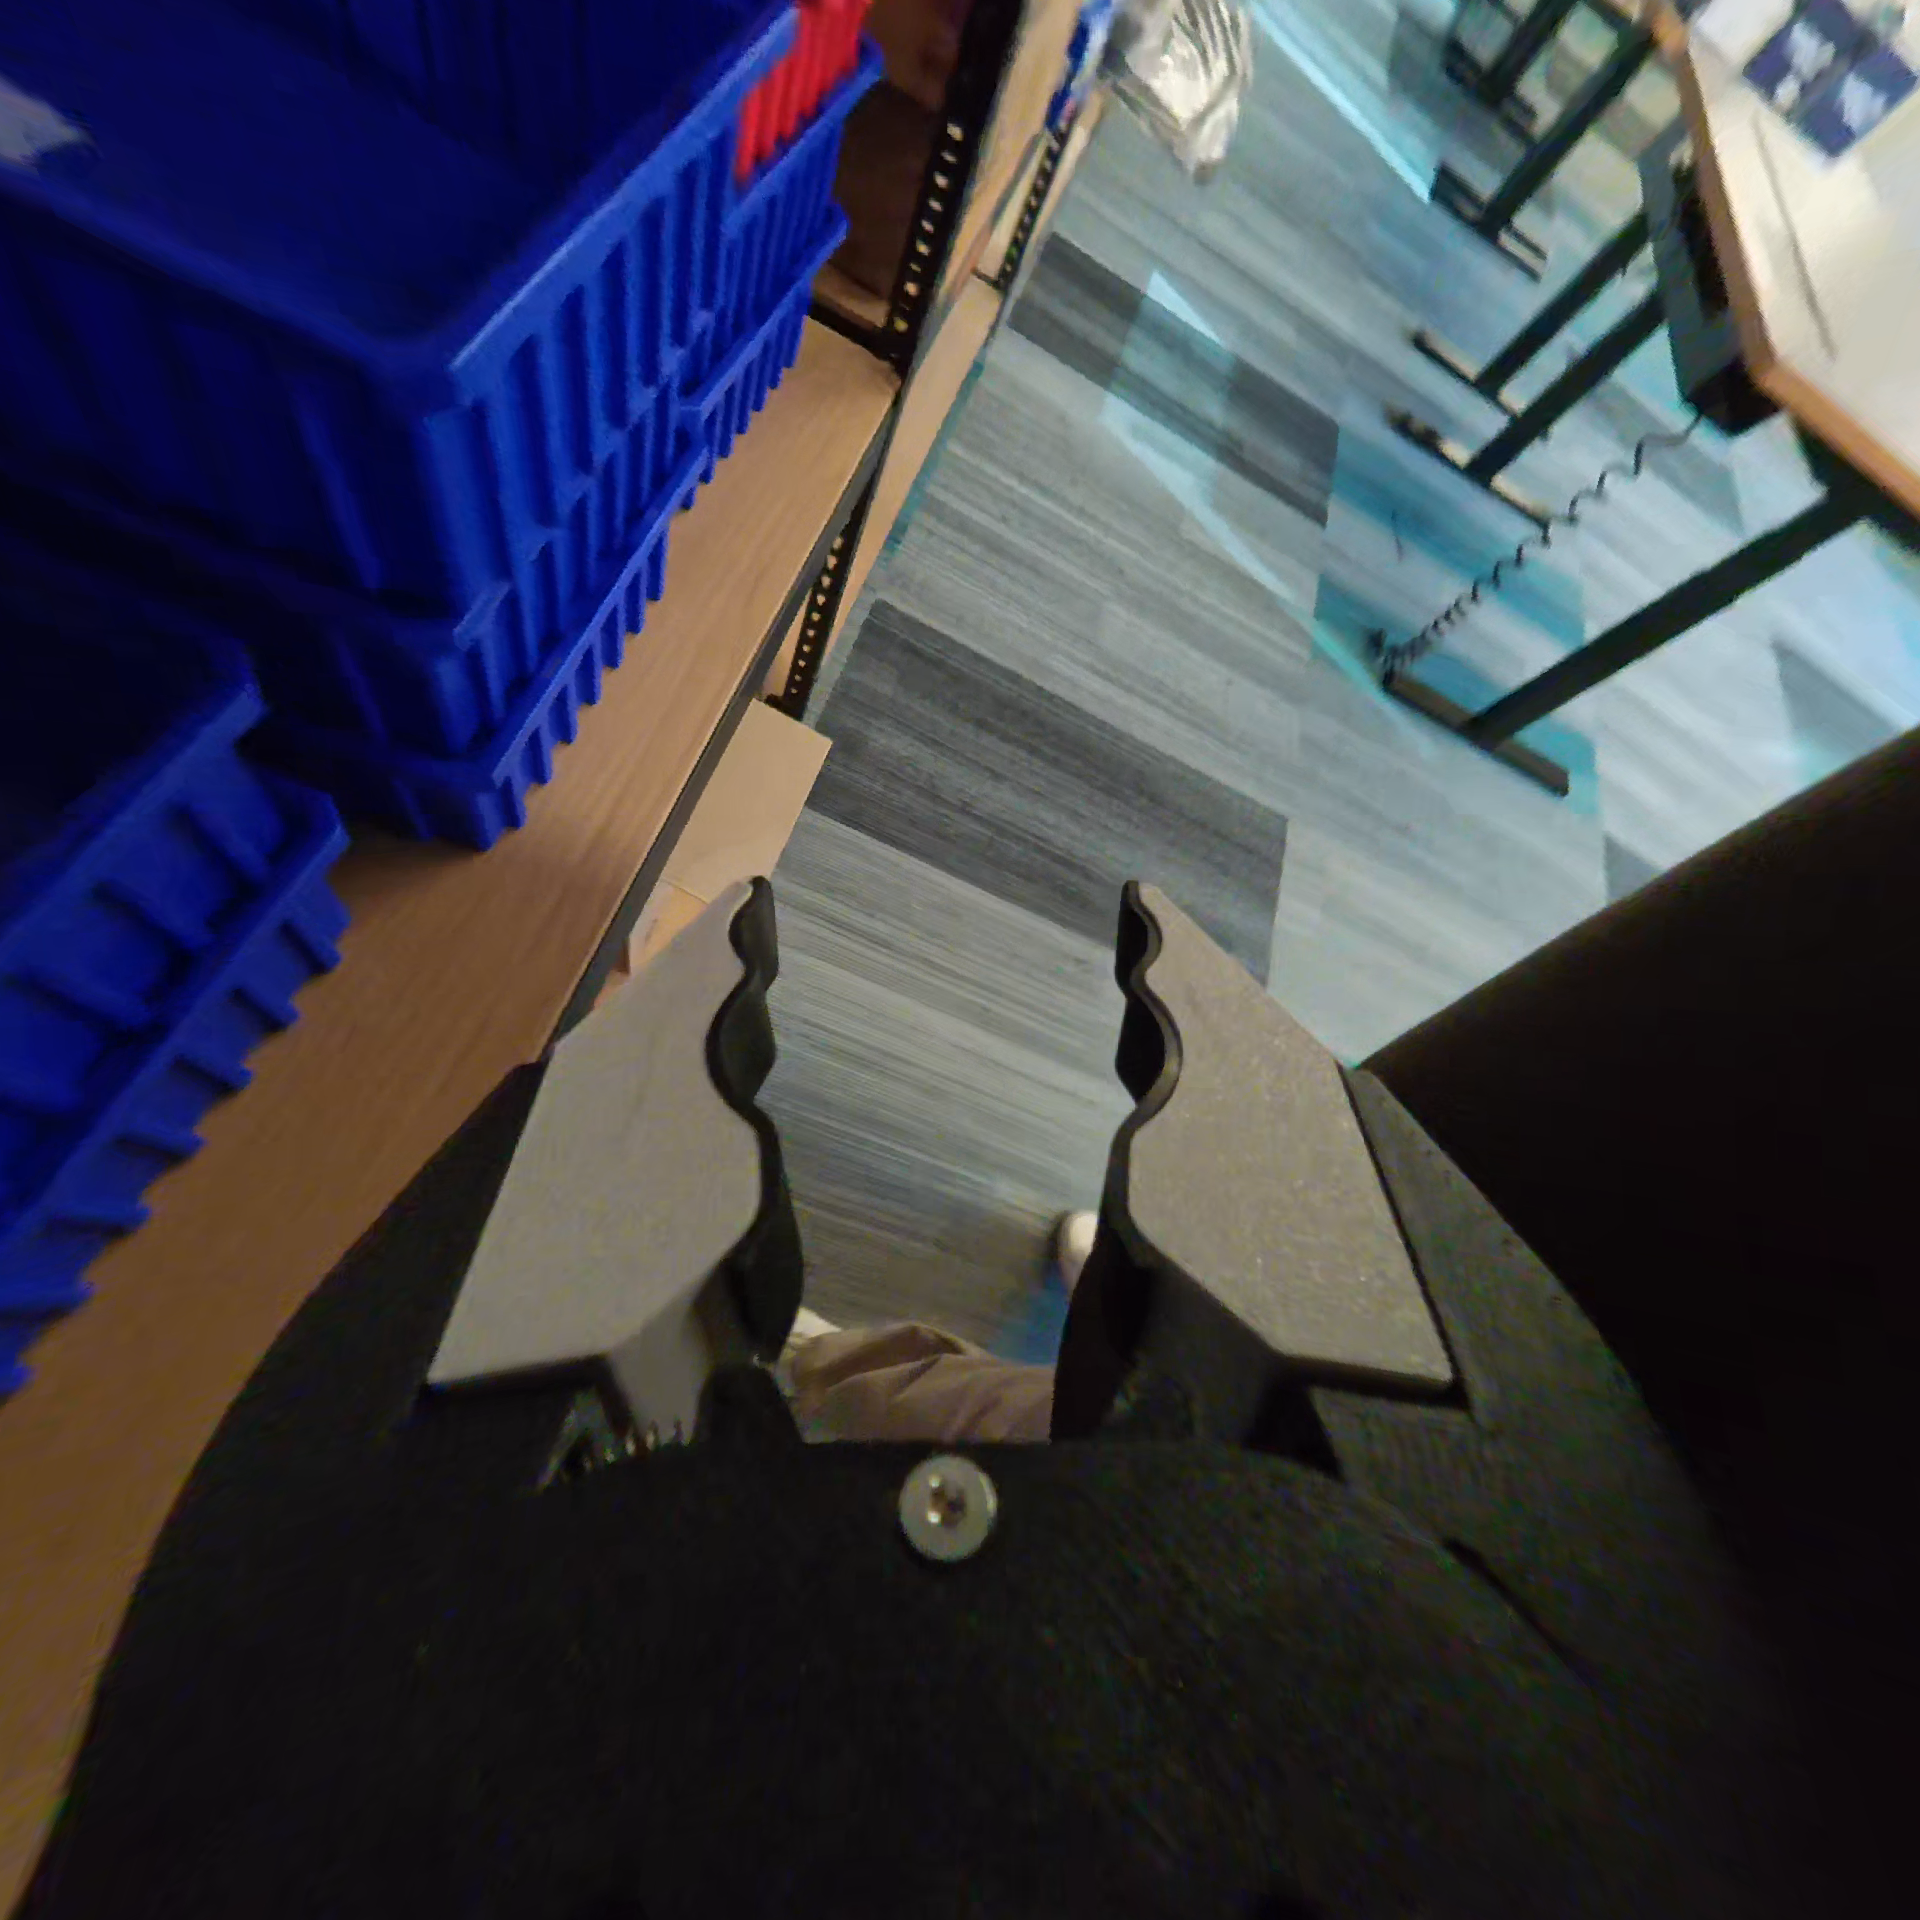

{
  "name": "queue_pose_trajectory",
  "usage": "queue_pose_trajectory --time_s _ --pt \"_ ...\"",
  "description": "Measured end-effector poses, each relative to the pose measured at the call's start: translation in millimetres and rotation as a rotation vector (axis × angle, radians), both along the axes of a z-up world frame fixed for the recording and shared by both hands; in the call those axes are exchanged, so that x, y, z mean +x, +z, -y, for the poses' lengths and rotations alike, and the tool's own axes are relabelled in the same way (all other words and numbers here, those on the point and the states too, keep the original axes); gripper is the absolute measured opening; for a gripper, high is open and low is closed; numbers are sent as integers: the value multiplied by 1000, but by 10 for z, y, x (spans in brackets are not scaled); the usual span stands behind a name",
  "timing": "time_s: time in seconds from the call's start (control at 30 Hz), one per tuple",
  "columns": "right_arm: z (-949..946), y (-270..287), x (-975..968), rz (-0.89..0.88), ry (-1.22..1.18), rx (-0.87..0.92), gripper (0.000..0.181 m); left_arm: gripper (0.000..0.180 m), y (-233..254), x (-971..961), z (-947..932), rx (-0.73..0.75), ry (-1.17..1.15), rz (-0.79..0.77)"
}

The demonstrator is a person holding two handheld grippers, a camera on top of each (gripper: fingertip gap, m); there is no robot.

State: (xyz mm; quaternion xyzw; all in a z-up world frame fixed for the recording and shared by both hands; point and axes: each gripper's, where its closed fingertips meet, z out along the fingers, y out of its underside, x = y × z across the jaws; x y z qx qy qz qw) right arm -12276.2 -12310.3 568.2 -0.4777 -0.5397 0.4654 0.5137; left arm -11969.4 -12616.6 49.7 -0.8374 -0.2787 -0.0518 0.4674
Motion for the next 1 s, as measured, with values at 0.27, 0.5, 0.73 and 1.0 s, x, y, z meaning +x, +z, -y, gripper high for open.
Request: queue_pose_trajectory --time_s 0.27,0.5,0.73,1.0 --pt "-574 -2085 4258 -112 -418 -241 64 73 79 494 -1134 -87 -286 -132" --pt "-1237 -3429 7085 81 -1004 -275 68 73 341 2058 -3020 -24 -633 -111" --pt "-2166 -3733 9230 207 -1326 -374 90 74 802 4579 -4847 86 -999 -11" --pt "-2673 -4100 11823 95 -1774 -514 94 74 709 7323 -5798 39 -1485 82"
